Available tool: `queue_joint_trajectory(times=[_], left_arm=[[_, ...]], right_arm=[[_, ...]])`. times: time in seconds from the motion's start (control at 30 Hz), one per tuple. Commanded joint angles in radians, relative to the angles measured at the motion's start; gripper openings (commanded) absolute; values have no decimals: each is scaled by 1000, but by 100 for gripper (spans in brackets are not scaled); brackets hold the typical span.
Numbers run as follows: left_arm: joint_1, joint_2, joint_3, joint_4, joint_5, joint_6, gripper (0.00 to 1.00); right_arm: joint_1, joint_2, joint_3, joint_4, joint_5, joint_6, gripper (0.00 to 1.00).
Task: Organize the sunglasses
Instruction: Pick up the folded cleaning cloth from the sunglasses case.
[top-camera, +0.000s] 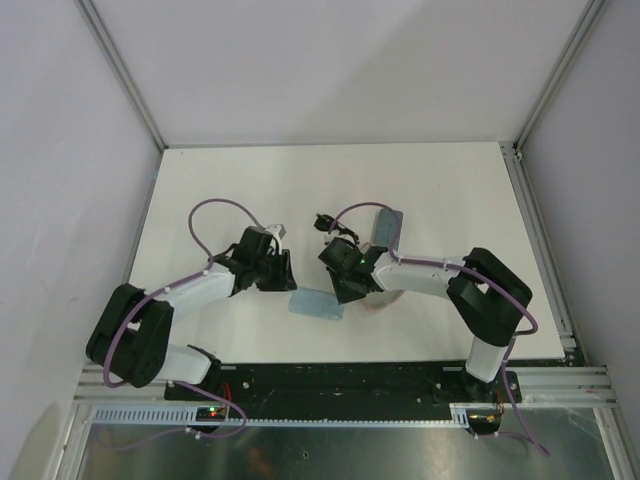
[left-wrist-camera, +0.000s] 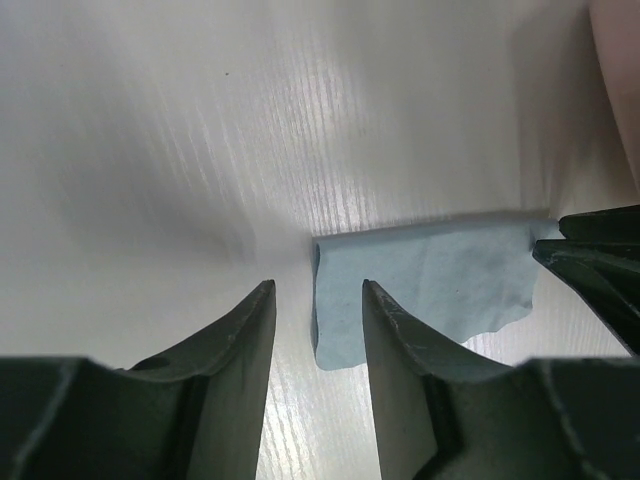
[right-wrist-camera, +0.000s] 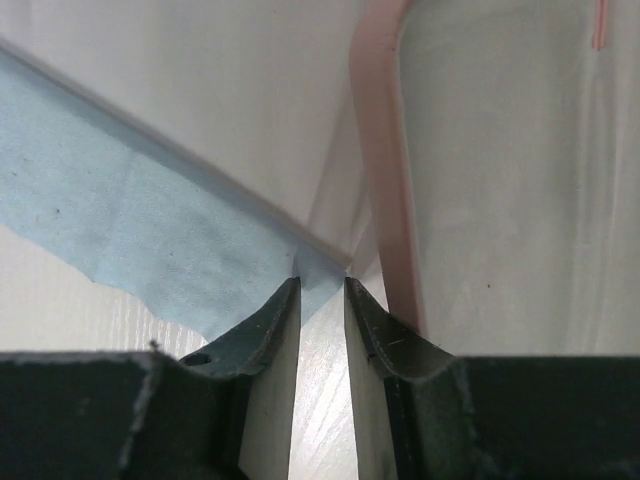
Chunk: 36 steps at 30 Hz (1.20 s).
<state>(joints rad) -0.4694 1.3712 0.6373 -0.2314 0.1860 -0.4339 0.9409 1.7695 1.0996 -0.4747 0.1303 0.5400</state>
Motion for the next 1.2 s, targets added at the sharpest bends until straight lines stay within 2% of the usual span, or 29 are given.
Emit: queue_joint_trajectory(times=[0.0, 0.23, 0.5, 0.77, 0.9, 1.07, 1.17], left_arm=[[-10, 6, 38, 47, -3, 33, 44], [-8, 32, 31, 67, 1, 39, 43], [-12, 81, 35, 92, 20, 51, 42], [-21, 147, 49, 93, 45, 59, 41], [-26, 179, 53, 93, 79, 66, 27], [-28, 198, 44, 92, 93, 65, 3], [-28, 187, 37, 93, 92, 60, 0]], right_arm=[[-11, 23, 7, 18, 12, -28, 28], [-7, 53, 7, 17, 33, -46, 26], [-6, 65, 6, 22, 38, -58, 12], [-5, 54, 8, 25, 33, -55, 8], [-6, 49, 7, 25, 31, -53, 6], [-8, 45, 6, 24, 29, -47, 5], [-9, 41, 6, 24, 27, -47, 5]])
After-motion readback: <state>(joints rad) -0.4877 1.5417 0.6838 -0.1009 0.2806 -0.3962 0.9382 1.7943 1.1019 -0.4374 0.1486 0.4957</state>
